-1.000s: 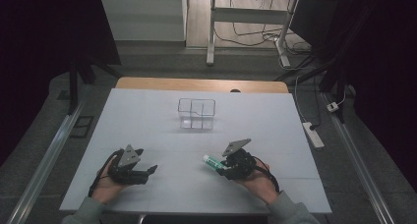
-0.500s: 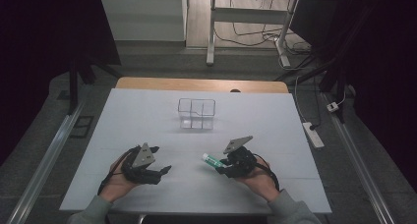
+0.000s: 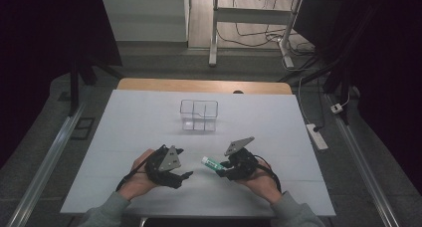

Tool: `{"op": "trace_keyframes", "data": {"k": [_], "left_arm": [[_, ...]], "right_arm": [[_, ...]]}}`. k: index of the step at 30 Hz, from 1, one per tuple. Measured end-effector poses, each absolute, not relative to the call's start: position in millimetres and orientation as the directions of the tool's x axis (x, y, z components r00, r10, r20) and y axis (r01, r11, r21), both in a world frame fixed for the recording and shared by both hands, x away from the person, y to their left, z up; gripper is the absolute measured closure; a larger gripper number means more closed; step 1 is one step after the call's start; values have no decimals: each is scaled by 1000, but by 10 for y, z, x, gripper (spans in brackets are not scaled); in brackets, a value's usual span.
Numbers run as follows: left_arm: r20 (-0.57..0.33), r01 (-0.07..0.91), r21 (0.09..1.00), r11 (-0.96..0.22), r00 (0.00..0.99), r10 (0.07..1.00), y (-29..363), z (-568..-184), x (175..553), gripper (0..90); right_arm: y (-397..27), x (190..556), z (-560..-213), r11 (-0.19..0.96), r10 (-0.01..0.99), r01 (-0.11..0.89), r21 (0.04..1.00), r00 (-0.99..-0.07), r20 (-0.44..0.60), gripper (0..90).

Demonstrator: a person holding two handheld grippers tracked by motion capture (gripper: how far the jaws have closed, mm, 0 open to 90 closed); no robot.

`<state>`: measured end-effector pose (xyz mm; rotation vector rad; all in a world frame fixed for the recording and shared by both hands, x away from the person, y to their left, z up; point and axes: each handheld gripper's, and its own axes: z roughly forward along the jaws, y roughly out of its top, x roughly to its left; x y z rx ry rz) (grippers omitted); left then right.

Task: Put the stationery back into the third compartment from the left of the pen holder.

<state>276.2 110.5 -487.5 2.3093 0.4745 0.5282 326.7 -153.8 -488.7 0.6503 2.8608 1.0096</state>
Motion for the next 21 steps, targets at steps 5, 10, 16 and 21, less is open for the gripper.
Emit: {"op": "trace_keyframes", "data": {"k": [5, 10, 16, 21], "left_arm": [[252, 164, 686, -709, 860, 443, 1012, -4895, 2796, 215], [260, 143, 666, -732, 876, 407, 933, -4919, 2814, 211], [281, 118, 654, -748, 880, 384, 842, -4912, 2834, 209], [294, 89, 634, -769, 891, 346, 751, -4911, 2856, 223]], "right_arm": [[-1526, 3259, -4887, 695, 390, 379, 610, -913, 123, 655], [-1516, 3262, -4889, 698, 382, 378, 608, -915, 130, 654], [-1506, 3256, -4889, 695, 365, 368, 618, -921, 138, 654], [-1479, 3250, -4907, 701, 353, 364, 613, -924, 146, 654]]}}
